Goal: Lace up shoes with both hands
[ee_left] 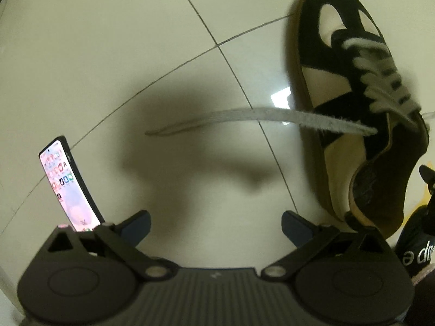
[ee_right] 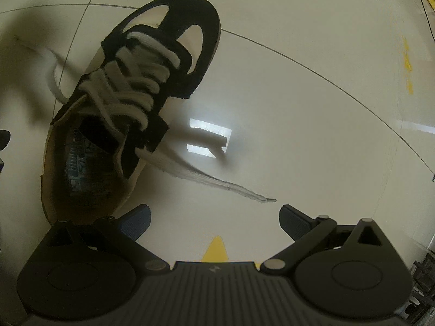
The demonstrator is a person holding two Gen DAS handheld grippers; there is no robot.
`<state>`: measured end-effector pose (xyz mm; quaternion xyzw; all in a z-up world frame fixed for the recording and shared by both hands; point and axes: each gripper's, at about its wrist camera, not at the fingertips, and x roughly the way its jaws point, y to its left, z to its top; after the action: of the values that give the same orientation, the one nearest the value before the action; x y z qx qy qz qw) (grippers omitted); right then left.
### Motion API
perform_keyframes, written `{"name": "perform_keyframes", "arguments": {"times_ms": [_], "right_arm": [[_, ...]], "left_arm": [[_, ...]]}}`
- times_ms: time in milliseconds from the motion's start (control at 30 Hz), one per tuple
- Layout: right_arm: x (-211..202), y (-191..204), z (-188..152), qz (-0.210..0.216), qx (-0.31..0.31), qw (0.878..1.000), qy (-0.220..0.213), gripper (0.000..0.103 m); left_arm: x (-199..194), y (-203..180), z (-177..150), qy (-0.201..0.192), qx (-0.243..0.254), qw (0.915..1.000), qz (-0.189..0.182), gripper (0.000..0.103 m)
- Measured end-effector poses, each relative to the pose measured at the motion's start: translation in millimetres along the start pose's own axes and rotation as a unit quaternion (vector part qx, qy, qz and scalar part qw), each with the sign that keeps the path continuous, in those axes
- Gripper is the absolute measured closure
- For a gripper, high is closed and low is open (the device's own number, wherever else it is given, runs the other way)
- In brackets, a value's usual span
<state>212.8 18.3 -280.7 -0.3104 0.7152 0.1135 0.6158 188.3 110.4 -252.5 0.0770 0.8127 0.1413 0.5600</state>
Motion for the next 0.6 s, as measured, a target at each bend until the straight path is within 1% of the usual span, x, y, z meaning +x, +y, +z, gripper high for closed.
{"name": "perform_keyframes", "arguments": {"times_ms": [100, 200, 233, 300, 367, 433, 467, 533, 600], "right_arm": [[3.1, 1.2, 5.2, 0.0, 0.003, 1.0, 0.005, 0.0], [9.3, 6.9, 10.3, 0.001, 0.006, 1.0, 0.011, 0.0], [11.0, 7.8, 11.7, 0.004, 0.009, 1.0, 0.013, 0.0], [12.2, 5.0, 14.2, 0.024, 0.035, 0.999, 0.015, 0.0], [9.2, -4.1, 15.7, 0.045, 0.071, 0.996, 0.014, 0.0], [7.9, -11.3, 14.4, 0.055, 0.097, 0.994, 0.011, 0.0], [8.8, -12.6, 13.3, 0.054, 0.102, 0.993, 0.01, 0.0], [13.3, -11.0, 11.1, 0.041, 0.1, 0.994, 0.016, 0.0], [16.4, -9.0, 11.7, 0.035, 0.1, 0.994, 0.021, 0.0]], "left_arm": [[3.4, -1.4, -3.1, 0.0, 0.009, 1.0, 0.005, 0.0], [10.6, -0.1, -6.9, 0.013, 0.0, 0.9998, -0.017, 0.0], [10.6, -0.2, -5.5, 0.017, -0.011, 0.9995, -0.025, 0.0], [10.8, 1.0, -3.0, 0.026, -0.036, 0.9982, -0.041, 0.0], [12.3, 7.6, -2.0, 0.033, -0.076, 0.9942, -0.069, 0.0], [12.2, 6.6, -2.7, 0.045, -0.098, 0.9896, -0.095, 0.0], [12.3, 4.3, -3.0, 0.05, -0.103, 0.9876, -0.108, 0.0], [12.0, -6.1, -4.2, 0.061, -0.094, 0.9866, -0.119, 0.0], [10.0, -16.6, -4.9, 0.07, -0.088, 0.9877, -0.109, 0.0]]}}
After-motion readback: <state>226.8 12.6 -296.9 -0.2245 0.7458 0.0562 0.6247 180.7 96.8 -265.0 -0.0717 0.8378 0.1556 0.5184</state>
